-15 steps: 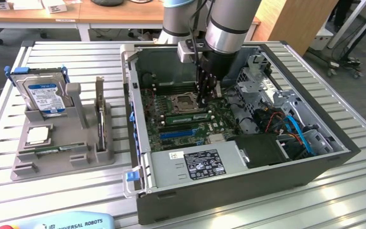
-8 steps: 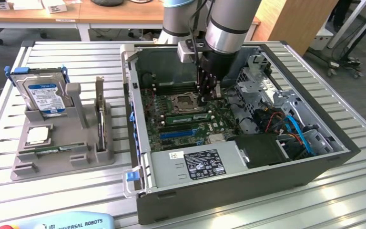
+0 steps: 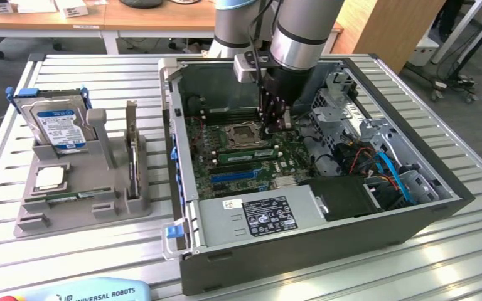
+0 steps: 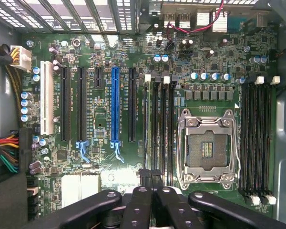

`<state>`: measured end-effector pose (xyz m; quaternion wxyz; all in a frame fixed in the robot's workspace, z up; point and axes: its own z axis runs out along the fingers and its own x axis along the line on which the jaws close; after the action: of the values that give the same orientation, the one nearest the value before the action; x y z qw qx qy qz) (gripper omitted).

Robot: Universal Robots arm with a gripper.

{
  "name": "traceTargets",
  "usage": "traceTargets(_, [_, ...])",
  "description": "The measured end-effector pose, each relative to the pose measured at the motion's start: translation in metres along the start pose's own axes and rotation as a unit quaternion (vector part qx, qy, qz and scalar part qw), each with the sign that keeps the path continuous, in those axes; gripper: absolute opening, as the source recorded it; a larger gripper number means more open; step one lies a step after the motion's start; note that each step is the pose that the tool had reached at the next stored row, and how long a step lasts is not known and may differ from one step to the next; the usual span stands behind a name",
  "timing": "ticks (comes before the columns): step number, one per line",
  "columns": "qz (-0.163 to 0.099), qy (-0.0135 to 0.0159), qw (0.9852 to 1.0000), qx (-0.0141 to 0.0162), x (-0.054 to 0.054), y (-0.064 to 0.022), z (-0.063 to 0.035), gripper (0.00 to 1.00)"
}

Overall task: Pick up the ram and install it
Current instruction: 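Press down the ram until it locks into place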

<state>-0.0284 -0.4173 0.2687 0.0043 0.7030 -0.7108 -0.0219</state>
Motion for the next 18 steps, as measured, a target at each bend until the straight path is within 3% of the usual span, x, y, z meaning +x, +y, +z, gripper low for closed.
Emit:
traceTargets(8, [0.0,0.0001,1.0,0.0,0.0,-0.0021,-0.0001,0.1])
traceTargets(18, [0.0,0.0,1.0,-0.0008,0.0,-0.0305,-0.001,0.1])
